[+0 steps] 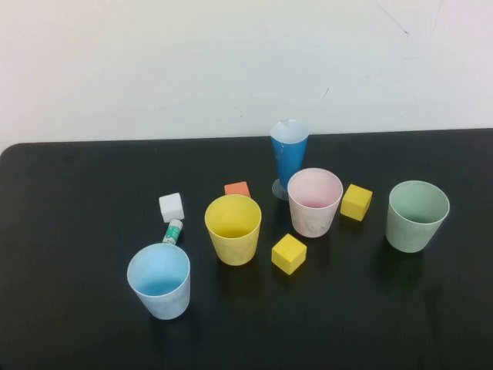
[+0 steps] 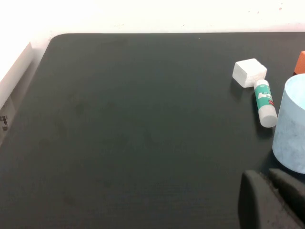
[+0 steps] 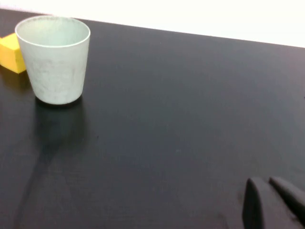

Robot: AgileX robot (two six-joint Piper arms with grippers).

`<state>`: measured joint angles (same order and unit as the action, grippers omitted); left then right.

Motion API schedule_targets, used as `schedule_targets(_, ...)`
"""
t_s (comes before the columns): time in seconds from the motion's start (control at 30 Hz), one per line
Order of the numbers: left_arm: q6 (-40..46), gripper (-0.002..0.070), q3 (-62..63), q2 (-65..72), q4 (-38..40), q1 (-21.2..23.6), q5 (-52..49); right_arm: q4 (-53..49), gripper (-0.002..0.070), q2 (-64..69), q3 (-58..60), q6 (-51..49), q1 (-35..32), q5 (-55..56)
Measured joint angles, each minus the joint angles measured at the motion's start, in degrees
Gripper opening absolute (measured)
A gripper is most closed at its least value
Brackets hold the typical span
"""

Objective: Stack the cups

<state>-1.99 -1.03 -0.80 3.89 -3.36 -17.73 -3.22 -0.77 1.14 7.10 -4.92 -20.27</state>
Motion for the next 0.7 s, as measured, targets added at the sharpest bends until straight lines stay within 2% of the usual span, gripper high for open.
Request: schedule_targets(0.7,-0.1,-0.0001,-0.1,0.0,0.0,0.0,1.87,0.0,-0.0003,0.0,0.0,0.0,0.0,0.0)
